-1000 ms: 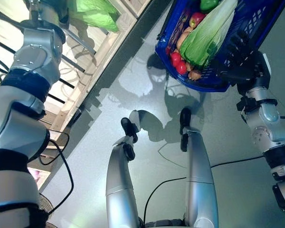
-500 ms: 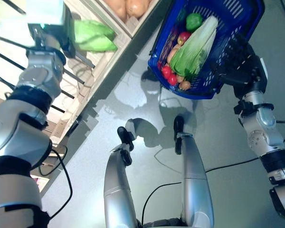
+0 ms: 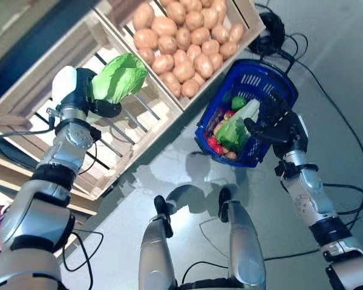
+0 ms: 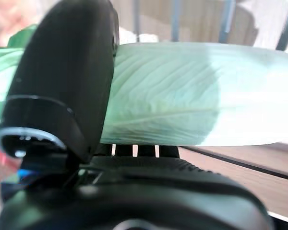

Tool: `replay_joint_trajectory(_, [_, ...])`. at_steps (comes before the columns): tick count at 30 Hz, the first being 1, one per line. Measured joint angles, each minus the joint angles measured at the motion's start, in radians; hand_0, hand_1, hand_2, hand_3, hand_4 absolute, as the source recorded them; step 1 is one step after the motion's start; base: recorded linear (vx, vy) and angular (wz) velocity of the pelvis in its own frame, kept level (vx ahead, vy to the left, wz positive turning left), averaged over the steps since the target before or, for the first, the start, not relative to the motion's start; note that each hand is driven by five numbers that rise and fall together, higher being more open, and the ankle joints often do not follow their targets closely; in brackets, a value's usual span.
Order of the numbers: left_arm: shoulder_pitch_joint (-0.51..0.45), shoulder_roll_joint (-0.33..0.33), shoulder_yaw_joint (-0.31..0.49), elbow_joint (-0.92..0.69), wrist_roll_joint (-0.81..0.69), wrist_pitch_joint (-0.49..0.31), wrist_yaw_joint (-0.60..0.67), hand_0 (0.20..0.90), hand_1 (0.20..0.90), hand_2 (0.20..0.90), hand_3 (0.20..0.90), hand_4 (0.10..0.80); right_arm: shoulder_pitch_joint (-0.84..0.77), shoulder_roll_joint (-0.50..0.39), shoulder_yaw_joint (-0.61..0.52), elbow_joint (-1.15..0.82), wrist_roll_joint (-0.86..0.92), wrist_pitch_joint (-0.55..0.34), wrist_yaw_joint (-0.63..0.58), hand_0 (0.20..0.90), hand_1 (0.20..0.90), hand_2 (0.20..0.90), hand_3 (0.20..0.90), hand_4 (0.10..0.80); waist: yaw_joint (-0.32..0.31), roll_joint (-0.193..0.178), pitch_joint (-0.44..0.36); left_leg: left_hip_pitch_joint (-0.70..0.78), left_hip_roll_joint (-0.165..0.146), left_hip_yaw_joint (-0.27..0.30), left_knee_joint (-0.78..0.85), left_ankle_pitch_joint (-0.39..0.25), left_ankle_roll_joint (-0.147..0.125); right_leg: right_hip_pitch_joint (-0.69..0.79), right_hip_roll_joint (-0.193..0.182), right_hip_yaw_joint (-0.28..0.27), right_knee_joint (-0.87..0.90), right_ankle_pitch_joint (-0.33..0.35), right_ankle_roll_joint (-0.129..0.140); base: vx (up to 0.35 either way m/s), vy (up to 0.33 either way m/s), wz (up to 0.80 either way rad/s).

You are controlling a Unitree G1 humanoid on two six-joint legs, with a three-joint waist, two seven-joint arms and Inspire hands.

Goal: Put vegetables into the basket

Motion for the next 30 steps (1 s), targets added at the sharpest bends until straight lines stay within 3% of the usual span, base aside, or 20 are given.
replay_joint_trajectory(4, [0.103, -0.033, 0.056, -0.074, -0.103, -0.054, -0.043, 0.3, 0.3, 0.3, 0.3, 0.4, 0.036, 0.015, -0.017, -0.002, -0.009, 0.021, 0.002, 0.9, 0.9, 0.9, 0.9, 0.8, 0.028, 0.003, 0.0, 0.072, -0.011, 0.002, -0.045, 0.012, 0.002, 0.065, -0.008, -0.013, -0.019, -0.005, 0.006, 0.131, -0.075, 0.06])
replay_joint_trajectory(10, [0.346, -0.175, 0.163, -0.205, -0.317, -0.084, -0.166, 0.3, 0.3, 0.3, 0.3, 0.4, 0.18, 0.063, -0.05, -0.011, -0.071, 0.092, 0.068, 0.9, 0.9, 0.9, 0.9, 0.8, 0.047, 0.02, -0.022, 0.264, -0.011, 0.004, -0.159, 0.021, 0.001, 0.264, 0.006, -0.034, -0.121, -0.007, 0.024, 0.215, -0.095, 0.05])
replay_joint_trajectory(13, [0.445, -0.279, 0.199, -0.267, -0.439, -0.074, -0.244, 0.3, 0.3, 0.3, 0.3, 0.4, 0.233, 0.074, -0.05, -0.012, -0.096, 0.148, 0.126, 0.9, 0.9, 0.9, 0.9, 0.8, 0.055, 0.035, -0.13, 0.293, -0.013, 0.004, -0.206, 0.023, -0.001, 0.298, 0.01, -0.053, -0.167, -0.004, 0.037, 0.128, -0.076, 0.08])
replay_joint_trajectory(15, [0.462, -0.348, 0.203, -0.285, -0.54, -0.063, -0.303, 0.3, 0.3, 0.3, 0.3, 0.4, 0.233, 0.073, -0.047, -0.012, -0.115, 0.181, 0.175, 0.9, 0.9, 0.9, 0.9, 0.8, 0.061, 0.05, -0.164, 0.331, -0.013, 0.008, -0.227, 0.023, -0.001, 0.355, 0.018, -0.062, -0.208, 0.003, 0.047, 0.07, -0.078, 0.1])
replay_joint_trajectory(21, [0.523, -0.468, 0.198, -0.388, -0.74, 0.017, -0.385, 0.3, 0.3, 0.3, 0.3, 0.4, 0.234, 0.081, -0.021, -0.011, -0.11, 0.296, 0.306, 0.9, 0.9, 0.9, 0.9, 0.8, 0.079, 0.045, -0.284, 0.4, -0.014, 0.008, -0.281, 0.026, 0.003, 0.456, 0.034, -0.083, -0.305, 0.017, 0.066, 0.024, -0.073, 0.12])
replay_joint_trajectory(30, [0.526, -0.495, 0.161, -0.389, -0.865, 0.061, -0.397, 0.3, 0.3, 0.3, 0.3, 0.4, 0.228, 0.079, 0.043, -0.011, -0.109, 0.407, 0.367, 0.9, 0.9, 0.9, 0.9, 0.8, 0.091, 0.022, -0.382, 0.462, -0.014, 0.003, -0.356, 0.047, 0.011, 0.586, 0.068, -0.11, -0.505, 0.107, 0.08, -0.003, -0.04, 0.05])
